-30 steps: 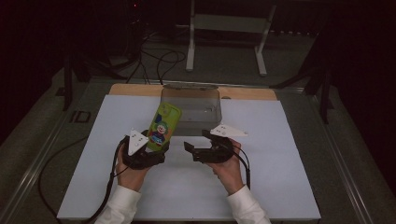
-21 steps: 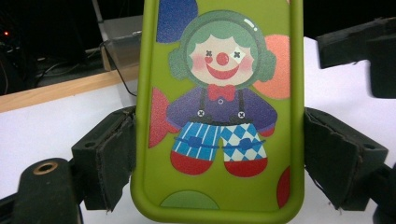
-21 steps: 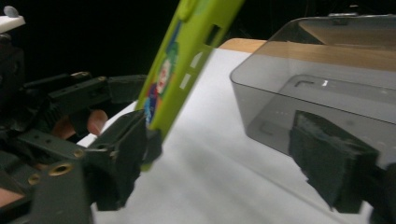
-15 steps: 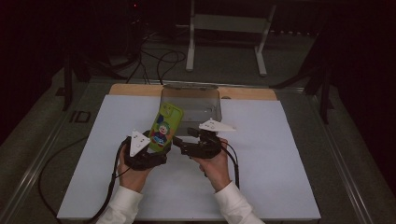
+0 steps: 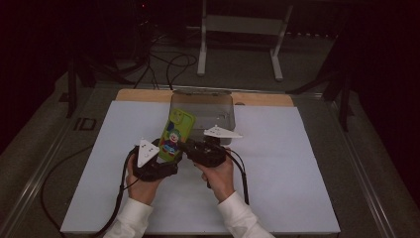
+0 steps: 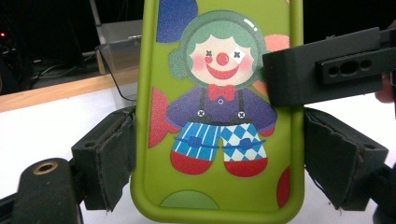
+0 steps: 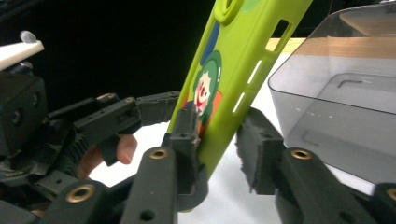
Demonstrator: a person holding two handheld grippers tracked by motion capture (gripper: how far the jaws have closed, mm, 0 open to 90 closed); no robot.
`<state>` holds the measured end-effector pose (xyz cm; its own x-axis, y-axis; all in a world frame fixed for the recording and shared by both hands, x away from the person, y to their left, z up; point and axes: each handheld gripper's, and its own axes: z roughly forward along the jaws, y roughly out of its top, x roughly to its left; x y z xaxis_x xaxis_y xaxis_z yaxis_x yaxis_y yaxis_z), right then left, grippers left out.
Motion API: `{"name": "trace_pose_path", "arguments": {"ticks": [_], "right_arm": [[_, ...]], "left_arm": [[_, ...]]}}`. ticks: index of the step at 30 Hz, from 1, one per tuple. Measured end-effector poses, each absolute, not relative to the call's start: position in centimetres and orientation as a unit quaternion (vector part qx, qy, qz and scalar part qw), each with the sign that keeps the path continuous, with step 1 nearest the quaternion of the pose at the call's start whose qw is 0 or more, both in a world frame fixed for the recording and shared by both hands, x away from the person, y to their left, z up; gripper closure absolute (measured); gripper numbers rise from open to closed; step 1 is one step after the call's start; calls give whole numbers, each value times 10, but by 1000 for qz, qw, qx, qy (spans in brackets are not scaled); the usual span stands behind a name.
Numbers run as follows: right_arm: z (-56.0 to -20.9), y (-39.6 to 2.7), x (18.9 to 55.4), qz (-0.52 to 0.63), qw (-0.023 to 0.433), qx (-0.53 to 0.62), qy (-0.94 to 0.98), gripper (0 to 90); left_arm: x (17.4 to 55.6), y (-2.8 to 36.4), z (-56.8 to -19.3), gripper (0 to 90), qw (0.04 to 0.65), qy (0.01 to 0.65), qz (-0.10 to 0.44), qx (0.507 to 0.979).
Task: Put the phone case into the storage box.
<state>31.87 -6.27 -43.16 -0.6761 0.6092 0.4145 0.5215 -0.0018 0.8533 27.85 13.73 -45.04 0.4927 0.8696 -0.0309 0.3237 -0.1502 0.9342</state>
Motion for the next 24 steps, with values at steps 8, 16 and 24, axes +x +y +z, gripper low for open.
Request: {"name": "trace_pose_path", "arguments": {"ticks": [8, 16, 24], "right_arm": [[-431, -57, 321, 594, 21, 414, 689, 758], [-430, -54, 321, 592, 16, 422, 686, 787], [-426, -56, 318, 594, 17, 420, 686, 788]], "left_arm": [[278, 137, -452, 164, 511, 440, 272, 687], [280, 139, -452, 163, 515, 444, 256, 687], [280, 136, -453, 148, 515, 436, 256, 692]]}}
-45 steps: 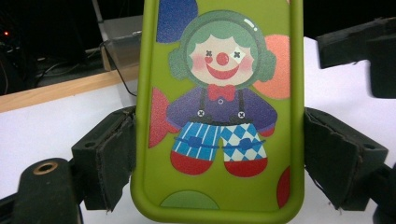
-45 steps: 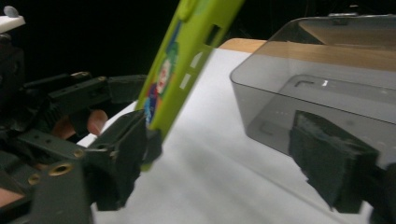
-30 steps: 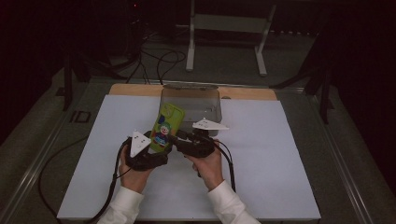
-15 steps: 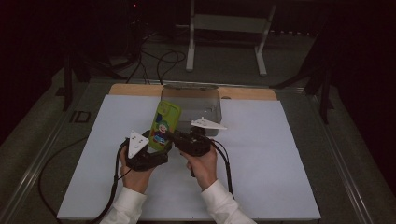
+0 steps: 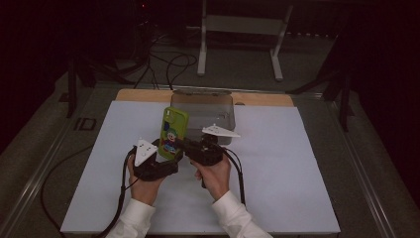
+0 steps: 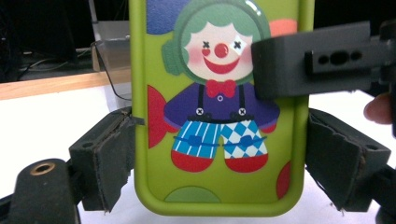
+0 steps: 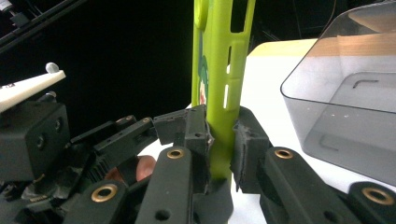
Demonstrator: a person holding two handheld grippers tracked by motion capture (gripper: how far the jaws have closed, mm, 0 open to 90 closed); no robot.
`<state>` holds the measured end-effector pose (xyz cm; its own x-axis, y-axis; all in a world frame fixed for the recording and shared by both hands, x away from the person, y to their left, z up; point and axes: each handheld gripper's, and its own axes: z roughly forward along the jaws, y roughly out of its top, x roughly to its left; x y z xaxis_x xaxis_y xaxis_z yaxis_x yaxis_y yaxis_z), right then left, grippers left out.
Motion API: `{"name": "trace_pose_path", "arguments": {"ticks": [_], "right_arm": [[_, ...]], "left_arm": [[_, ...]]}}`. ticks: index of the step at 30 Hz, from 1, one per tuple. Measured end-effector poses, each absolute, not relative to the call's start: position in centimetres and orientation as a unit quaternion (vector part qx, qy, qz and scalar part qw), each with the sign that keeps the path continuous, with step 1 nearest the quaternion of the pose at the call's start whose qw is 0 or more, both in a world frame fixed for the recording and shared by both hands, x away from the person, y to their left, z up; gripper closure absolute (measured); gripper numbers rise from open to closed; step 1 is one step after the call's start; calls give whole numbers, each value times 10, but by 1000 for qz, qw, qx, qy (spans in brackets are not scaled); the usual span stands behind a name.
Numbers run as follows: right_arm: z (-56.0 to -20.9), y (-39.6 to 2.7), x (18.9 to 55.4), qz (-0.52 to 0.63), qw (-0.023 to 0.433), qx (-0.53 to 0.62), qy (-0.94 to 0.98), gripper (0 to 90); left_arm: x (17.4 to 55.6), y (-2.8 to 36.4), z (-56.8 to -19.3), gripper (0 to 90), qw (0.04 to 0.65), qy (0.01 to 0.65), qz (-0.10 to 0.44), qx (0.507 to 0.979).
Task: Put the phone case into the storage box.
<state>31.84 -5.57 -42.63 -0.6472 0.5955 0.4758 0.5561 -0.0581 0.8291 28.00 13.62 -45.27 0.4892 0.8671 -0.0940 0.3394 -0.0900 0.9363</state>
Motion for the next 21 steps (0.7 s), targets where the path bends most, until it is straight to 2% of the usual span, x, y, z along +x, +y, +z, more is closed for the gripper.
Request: {"name": "trace_pose_path", "arguments": {"ticks": [6, 11, 21], "right_arm": [[-423, -57, 318, 587, 16, 429, 687, 788], [-423, -59, 320, 584, 16, 431, 687, 789], [-422, -64, 322, 573, 21, 440, 691, 788]], "left_arm": [[280, 135, -451, 127, 509, 427, 259, 701], [282, 138, -447, 1, 518, 416, 243, 707], [281, 157, -436, 0, 530, 418, 257, 692]]}}
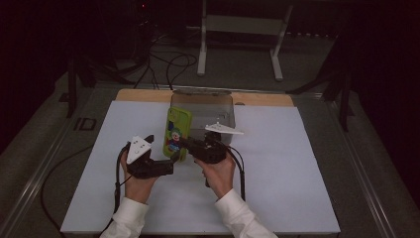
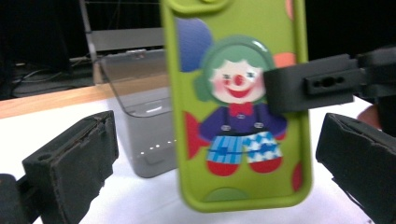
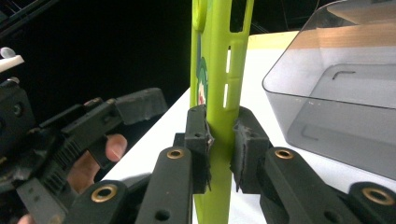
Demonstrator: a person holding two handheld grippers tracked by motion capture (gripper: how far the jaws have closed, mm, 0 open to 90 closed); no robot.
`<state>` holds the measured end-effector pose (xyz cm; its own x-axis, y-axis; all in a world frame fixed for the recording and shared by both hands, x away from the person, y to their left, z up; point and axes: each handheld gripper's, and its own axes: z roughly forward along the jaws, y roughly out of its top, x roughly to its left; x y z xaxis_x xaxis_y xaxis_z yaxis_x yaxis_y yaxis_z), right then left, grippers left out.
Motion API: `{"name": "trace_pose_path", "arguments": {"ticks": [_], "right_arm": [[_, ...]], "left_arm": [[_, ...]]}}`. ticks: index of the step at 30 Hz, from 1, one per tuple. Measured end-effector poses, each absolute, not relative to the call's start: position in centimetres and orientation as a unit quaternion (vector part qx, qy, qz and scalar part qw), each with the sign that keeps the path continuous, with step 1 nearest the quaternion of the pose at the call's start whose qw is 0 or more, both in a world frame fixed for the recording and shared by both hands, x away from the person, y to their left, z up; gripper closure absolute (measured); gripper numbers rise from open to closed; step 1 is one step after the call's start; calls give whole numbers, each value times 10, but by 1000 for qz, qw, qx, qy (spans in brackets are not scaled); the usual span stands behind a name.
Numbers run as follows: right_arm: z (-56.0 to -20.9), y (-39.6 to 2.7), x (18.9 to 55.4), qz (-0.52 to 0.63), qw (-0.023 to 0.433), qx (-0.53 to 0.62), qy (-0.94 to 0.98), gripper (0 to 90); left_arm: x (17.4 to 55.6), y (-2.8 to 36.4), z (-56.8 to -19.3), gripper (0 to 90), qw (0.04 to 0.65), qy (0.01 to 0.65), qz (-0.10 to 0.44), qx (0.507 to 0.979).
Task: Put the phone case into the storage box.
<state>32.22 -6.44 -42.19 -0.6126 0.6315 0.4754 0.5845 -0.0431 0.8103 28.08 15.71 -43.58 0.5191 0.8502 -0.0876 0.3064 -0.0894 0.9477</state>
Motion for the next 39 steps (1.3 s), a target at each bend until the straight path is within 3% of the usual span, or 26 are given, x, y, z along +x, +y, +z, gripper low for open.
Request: {"name": "trace_pose_path", "arguments": {"ticks": [20, 39], "right_arm": [[-407, -78, 334, 526, 13, 462, 714, 787], [-400, -79, 343, 498, 16, 470, 729, 786]], "left_arm": [[275, 194, -416, 0, 535, 424, 290, 670], [253, 225, -442, 0, 520, 413, 312, 679]]}}
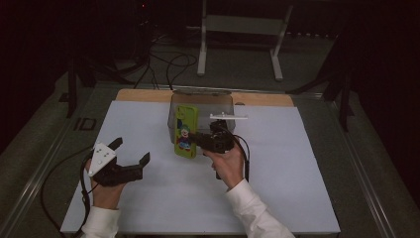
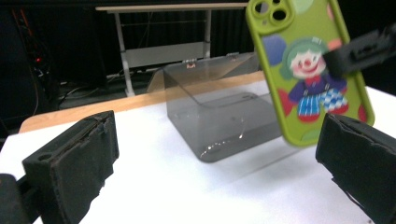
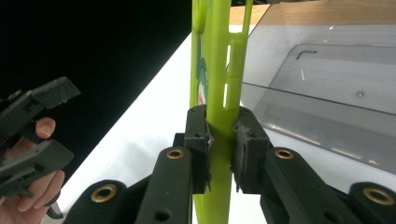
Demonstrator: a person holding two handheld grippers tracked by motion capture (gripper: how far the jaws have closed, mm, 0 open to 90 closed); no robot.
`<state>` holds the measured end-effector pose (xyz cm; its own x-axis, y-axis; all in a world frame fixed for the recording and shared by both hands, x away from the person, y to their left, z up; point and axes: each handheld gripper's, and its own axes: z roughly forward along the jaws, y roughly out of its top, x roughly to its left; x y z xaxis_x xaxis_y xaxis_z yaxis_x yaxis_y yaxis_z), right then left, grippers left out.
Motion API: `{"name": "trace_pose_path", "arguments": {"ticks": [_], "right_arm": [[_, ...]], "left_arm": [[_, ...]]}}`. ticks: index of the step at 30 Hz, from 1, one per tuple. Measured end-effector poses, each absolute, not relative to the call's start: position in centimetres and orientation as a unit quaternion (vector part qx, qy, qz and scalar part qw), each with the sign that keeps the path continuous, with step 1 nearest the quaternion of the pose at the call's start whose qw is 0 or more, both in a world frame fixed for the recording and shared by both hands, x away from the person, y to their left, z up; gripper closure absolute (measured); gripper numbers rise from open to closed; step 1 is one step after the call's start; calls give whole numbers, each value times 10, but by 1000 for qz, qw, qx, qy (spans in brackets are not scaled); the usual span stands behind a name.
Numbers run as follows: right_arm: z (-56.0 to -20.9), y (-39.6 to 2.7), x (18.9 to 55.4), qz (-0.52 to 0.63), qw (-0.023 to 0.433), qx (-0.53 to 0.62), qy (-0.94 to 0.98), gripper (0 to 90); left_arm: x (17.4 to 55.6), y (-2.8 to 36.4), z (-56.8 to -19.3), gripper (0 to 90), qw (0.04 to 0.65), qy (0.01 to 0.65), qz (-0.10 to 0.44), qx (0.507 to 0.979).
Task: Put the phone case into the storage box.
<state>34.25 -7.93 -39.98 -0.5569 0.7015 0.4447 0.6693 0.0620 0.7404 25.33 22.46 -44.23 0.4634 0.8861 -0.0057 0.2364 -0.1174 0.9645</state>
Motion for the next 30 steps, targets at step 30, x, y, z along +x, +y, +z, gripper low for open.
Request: {"name": "trace_pose_path", "arguments": {"ticks": [30], "right_arm": [[-393, -88, 359, 471, 17, 483, 738, 784]], "left_arm": [[215, 258, -501, 1, 449, 441, 316, 710]]}}
